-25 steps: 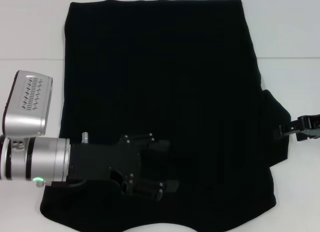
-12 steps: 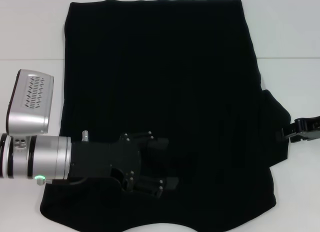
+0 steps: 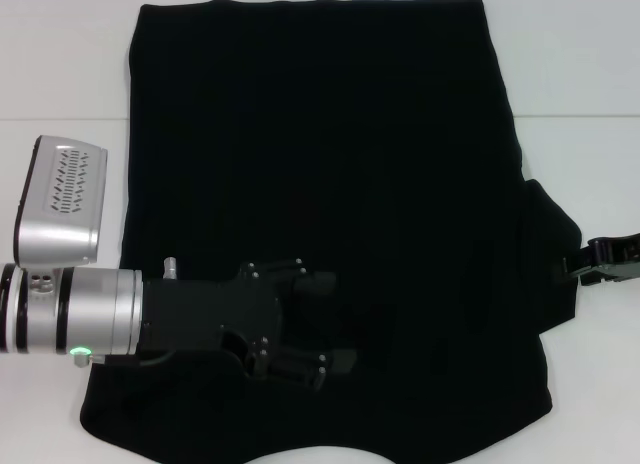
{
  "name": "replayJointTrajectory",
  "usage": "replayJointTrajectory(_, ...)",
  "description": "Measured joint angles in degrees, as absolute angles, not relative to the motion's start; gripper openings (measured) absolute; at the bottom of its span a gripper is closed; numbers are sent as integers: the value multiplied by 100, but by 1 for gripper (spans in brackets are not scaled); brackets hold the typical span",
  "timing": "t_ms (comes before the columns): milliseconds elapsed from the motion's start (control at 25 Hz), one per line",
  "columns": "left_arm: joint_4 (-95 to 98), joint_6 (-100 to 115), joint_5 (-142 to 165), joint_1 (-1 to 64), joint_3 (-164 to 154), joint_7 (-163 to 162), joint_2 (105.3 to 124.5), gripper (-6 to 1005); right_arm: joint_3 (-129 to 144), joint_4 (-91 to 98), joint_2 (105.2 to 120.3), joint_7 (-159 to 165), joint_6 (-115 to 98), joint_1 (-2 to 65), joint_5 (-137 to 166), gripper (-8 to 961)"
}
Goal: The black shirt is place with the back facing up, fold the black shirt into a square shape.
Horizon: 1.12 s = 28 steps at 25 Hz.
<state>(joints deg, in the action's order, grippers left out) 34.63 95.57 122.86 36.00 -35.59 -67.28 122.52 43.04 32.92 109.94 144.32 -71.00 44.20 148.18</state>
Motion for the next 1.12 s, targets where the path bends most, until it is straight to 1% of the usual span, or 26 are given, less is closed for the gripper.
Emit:
replayJointTrajectory(280, 3463, 9552, 12280, 3606, -3560, -6733, 12251, 948, 4417, 3257, 11053, 14432, -6902, 4453, 14818, 435)
replayJointTrajectory(560, 3463, 9552, 12277, 3601, -3540, -6733, 12251, 949, 4450, 3253, 11063, 14431, -6865, 4456, 14818, 402)
replayJointTrajectory(760, 3463, 9546, 12277, 3580, -3532, -6733, 12251, 949, 4464, 3252, 11070, 14432, -6855, 4456, 14818, 211)
replayJointTrajectory(880, 3463, 9544, 12277, 3564, -3525, -6737, 12253, 949, 4492, 3295, 11080, 14431, -6855, 4439, 14818, 9)
replayJointTrajectory(960, 3463, 9544, 12278, 3561, -3524, -6765, 12258, 949, 4501, 3360, 11076, 14423, -6887, 4392, 14818, 10)
replayJointTrajectory(1120, 3464, 9569, 12277, 3559, -3524, -6877, 12263, 949, 4501, 3547, 11013, 14385, -7050, 4252, 14817, 11)
